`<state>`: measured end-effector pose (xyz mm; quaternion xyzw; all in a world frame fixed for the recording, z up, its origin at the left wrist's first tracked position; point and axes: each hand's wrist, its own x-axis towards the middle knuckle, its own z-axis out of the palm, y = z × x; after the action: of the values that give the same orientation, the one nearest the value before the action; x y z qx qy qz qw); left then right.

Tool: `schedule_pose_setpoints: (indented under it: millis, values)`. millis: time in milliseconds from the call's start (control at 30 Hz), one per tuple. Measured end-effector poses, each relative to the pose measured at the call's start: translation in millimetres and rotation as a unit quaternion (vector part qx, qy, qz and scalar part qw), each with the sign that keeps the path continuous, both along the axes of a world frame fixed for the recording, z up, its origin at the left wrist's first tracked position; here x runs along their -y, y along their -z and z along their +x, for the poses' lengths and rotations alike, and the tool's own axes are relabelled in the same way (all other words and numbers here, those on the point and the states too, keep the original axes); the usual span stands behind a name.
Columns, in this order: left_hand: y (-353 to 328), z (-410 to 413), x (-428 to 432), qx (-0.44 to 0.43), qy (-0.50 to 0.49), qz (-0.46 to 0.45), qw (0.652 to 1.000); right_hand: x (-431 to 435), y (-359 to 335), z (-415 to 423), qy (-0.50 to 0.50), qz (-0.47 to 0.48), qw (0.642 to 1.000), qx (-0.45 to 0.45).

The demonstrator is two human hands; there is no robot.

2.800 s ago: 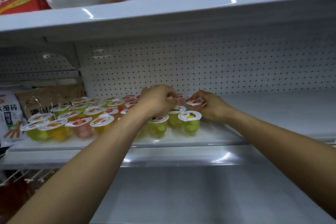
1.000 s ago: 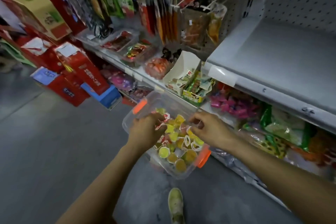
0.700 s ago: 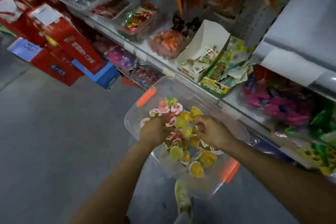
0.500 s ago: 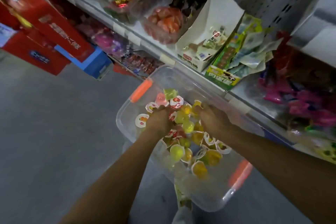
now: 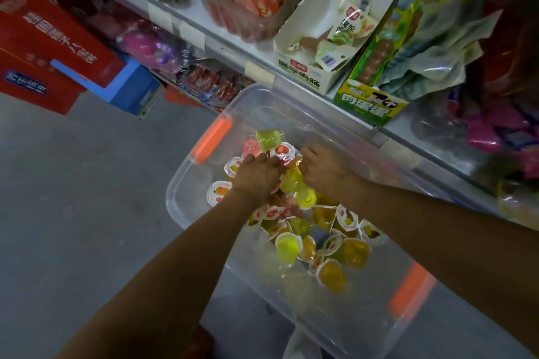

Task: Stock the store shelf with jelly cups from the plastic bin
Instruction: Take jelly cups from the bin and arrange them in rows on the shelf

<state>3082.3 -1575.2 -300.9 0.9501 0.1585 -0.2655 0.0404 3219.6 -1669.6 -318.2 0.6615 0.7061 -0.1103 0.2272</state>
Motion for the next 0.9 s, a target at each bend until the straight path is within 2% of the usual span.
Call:
schedule_pose_setpoints:
  millis: [100, 200, 267, 367, 433, 533, 667, 833, 900]
  values:
    - [-2, -2, -4, -0.009, -0.022, -0.013, 1.0, 2, -18, 2, -0.097, 0.059, 0.992, 0.05]
    - [-13, -5, 0, 0.033, -0.135, -0.069, 0.988, 13, -45, 0, -0.076, 0.126, 0.989, 0.001]
    - [-21, -9, 11, 0.092, -0.233, -0.136, 0.959, 28, -63, -6, -0.001, 0.131, 0.99, -0.051]
    - [-35, -16, 36, 0.181, -0.353, -0.241, 0.886, 53, -91, -13, 0.156, 0.135, 0.97, -0.128]
    - [-50, -21, 58, 0.232, -0.387, -0.279, 0.847, 72, -107, -13, 0.268, 0.124, 0.934, -0.203]
    - [-77, -27, 97, 0.292, -0.417, -0.311, 0.802, 110, -134, -10, 0.403, 0.116, 0.855, -0.306]
    - [-119, -26, 158, 0.359, -0.466, -0.364, 0.722, 179, -168, 1, 0.472, 0.165, 0.759, -0.417]
    - [-185, -4, 245, 0.394, -0.449, -0.396, 0.697, 282, -228, 10, 0.466, 0.243, 0.71, -0.468]
    - [-209, 5, 281, 0.407, -0.434, -0.393, 0.701, 324, -256, 13, 0.46, 0.275, 0.699, -0.474]
